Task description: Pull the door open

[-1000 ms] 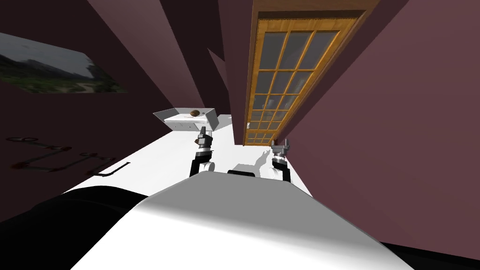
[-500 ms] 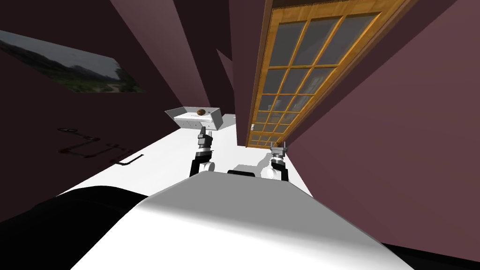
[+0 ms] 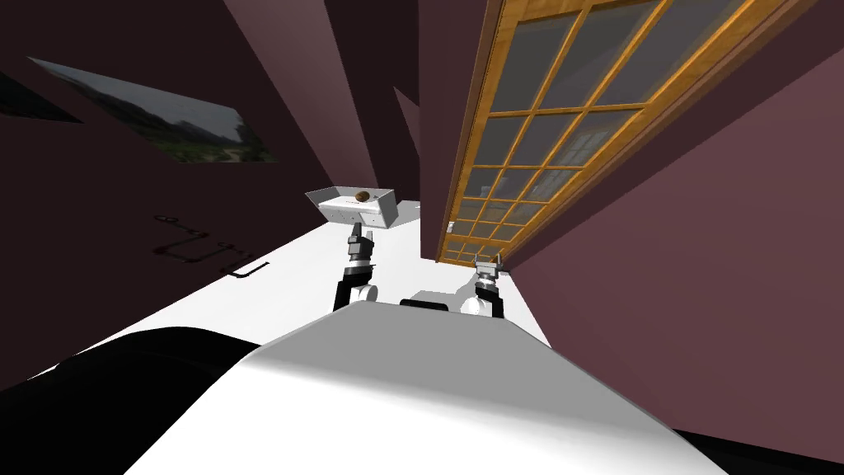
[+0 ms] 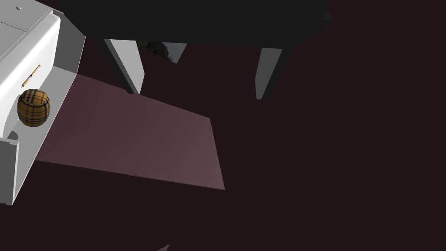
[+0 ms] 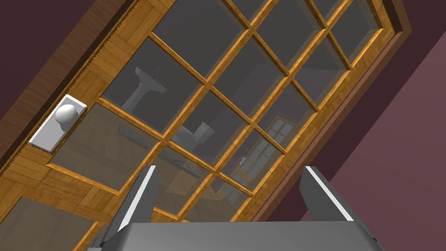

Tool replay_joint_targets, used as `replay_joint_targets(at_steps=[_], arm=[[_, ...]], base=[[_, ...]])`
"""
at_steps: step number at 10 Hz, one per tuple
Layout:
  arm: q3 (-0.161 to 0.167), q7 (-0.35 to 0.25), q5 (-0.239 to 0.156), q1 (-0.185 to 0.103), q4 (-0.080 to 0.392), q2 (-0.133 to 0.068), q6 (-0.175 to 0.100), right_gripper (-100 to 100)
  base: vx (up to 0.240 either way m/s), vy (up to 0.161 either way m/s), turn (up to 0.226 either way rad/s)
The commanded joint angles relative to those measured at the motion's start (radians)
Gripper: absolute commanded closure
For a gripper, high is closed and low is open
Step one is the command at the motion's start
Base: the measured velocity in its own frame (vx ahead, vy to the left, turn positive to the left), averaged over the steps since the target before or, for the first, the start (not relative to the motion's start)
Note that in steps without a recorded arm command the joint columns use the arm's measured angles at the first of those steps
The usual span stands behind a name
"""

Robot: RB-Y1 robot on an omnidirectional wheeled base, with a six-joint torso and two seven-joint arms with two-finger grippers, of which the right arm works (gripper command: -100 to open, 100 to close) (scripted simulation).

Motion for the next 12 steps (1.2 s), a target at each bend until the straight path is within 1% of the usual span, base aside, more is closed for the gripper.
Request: replay_joint_targets(at_steps=[1,10,12], arm=[[0.001,-0.036,-0.022,-0.012,0.042,-0.005,-0.016,-100],[0.012,-0.212,-0.137,-0.063,0.253,-0.021,-0.097,-100],[0.015,-0.251,-0.162,-0.075,0.298,-0.024,-0.115,-100]], base=[[0.102,-0.011,0.149],[0.101,-0.018,0.162],[0.098,-0.045,0.153]])
